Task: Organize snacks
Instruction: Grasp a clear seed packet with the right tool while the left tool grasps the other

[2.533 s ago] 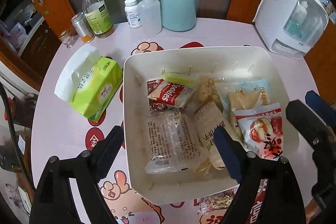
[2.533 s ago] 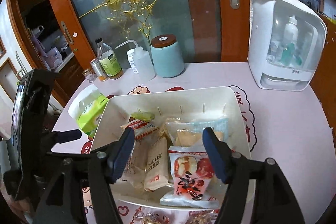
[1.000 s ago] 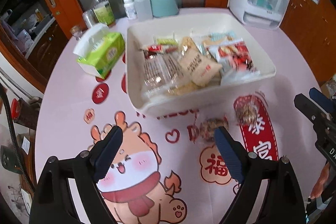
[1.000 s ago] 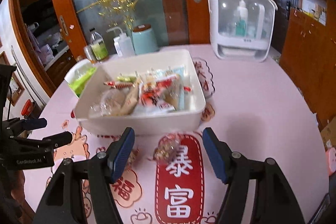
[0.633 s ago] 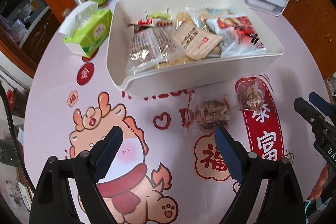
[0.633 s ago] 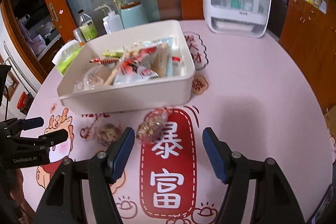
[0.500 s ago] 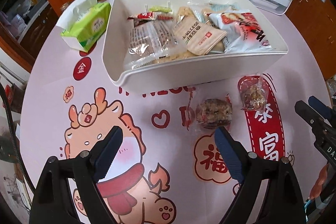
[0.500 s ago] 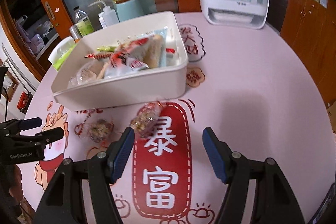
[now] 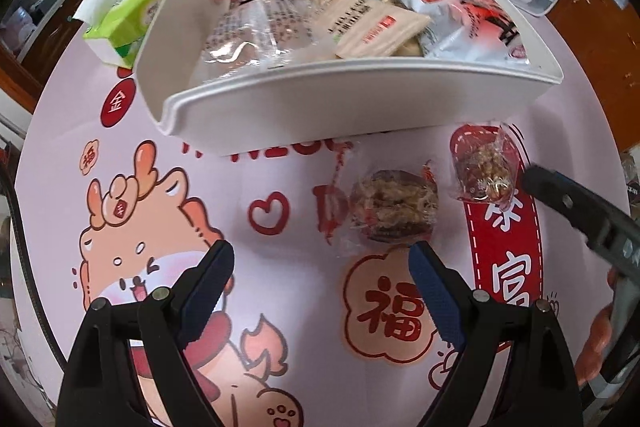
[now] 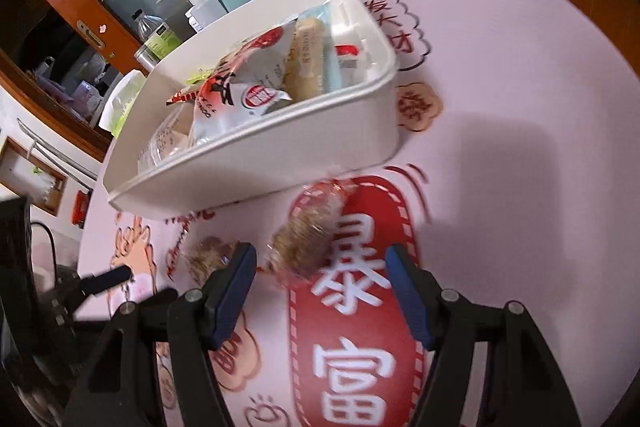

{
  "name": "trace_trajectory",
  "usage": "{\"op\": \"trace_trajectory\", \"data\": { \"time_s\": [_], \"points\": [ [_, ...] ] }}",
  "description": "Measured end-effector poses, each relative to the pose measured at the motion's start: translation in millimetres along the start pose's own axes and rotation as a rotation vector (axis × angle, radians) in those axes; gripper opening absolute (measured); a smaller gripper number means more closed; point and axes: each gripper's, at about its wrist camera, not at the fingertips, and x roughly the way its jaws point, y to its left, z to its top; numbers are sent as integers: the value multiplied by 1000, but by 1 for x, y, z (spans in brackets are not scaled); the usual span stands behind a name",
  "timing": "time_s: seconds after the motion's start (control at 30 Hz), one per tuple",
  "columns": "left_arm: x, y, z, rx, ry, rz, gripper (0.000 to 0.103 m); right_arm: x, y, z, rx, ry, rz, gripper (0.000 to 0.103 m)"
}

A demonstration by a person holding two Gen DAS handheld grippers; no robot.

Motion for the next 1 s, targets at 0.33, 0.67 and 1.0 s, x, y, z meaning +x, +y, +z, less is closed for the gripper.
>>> {"op": "trace_trajectory", "data": {
  "time_s": [0.33, 0.67, 1.0],
  "points": [
    [7, -11, 3, 0, -4, -5, 88, 44, 13, 7, -17, 101, 5, 41],
    [29, -21, 17, -43, 33, -65, 88, 27, -6, -7, 0, 83, -27, 40],
    [56, -39, 30, -78, 60, -63, 88, 17, -12, -19, -20, 67, -63, 40]
  ]
}}
